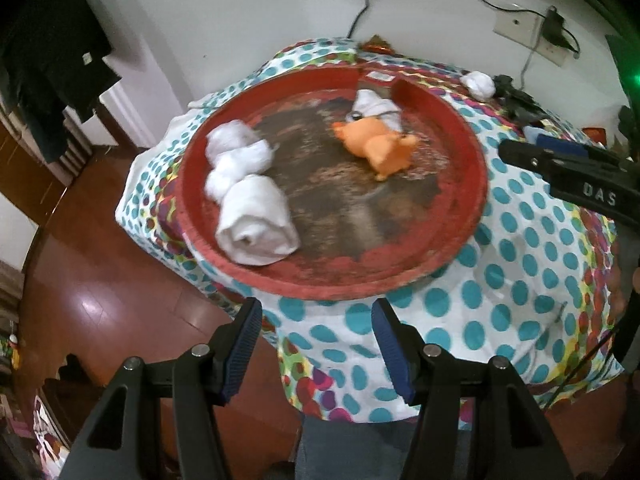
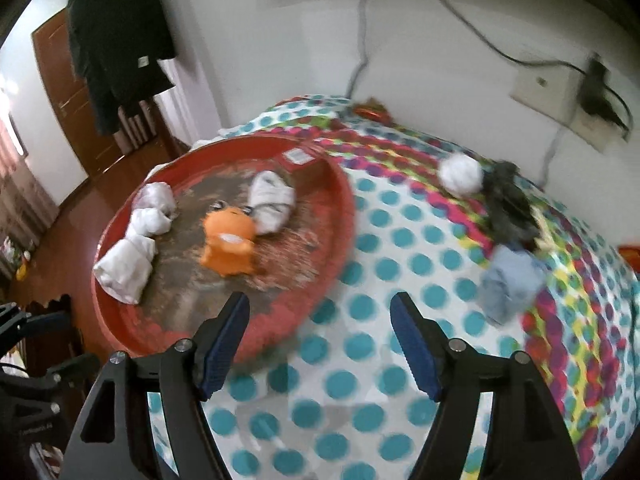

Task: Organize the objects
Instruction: 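Lower the orange toy onto the tray and open the right tool, then return the right tool to the bed and grasp the beige QR-code box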

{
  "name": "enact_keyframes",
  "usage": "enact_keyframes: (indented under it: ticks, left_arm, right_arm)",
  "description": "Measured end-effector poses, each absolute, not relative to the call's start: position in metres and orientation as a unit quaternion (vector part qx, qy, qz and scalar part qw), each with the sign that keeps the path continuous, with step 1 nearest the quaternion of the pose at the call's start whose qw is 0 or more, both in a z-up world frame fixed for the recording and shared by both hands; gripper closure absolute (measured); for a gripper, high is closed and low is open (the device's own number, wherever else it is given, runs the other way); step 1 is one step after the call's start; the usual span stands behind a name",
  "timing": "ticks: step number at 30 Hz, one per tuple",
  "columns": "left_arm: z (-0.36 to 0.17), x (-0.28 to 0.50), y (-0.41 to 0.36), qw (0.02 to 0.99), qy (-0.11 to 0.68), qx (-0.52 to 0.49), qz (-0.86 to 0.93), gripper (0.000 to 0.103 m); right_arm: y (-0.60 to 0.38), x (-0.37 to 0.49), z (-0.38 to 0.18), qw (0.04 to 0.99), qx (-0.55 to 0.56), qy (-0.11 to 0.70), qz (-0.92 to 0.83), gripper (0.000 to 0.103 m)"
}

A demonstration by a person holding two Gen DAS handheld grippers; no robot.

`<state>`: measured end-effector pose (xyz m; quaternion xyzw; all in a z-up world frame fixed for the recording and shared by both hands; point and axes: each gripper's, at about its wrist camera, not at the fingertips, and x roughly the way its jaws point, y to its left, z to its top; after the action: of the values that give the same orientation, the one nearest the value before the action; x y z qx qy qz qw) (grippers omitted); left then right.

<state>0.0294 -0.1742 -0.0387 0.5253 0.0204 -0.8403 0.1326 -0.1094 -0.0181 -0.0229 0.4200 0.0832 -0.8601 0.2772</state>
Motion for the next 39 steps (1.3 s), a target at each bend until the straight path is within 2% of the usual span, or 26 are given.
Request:
enact_keyframes:
  ticks: [6,17,28,32,34,38,39]
  left_arm:
    - [-0.043,0.02,-0.143,0.109,-0.003,0.533,-0.839,0.045]
    - [-0.057,0.0,-0.089,0.068,-0.05,0.547,-0.833,0.045]
    - [-0.071,-0.025,-0.051,0.026,-0.074,0.56,-0.825,0.045]
    - [-0.075,-0.035,-0.042,0.01,-0.075,0.569,-0.819,0.045]
    - [-0.076,-0.042,-0.038,0.002,-0.075,0.57,-0.818,0.045]
    - [-0.08,-0.054,-0.033,-0.007,-0.073,0.568,-0.82,0.045]
    - [-0.08,-0.058,-0.032,-0.01,-0.071,0.565,-0.822,0.045]
  right_arm:
    - [0.044,-0.113,-0.031,0.236,0.422,0.069,-0.873,0.025]
    - [0.145,-0.131,-0.067,0.168,0.443,0.013,-0.88,0.025]
    - [0.17,-0.198,-0.059,0.149,0.414,-0.006,-0.898,0.025]
    - [0.152,-0.231,-0.059,0.158,0.409,0.03,-0.898,0.033]
    - [0.142,-0.245,-0.062,0.163,0.412,0.046,-0.895,0.044]
    - [0.122,-0.268,-0.077,0.171,0.425,0.082,-0.885,0.048]
    - [0.118,-0.272,-0.08,0.172,0.423,0.087,-0.885,0.052]
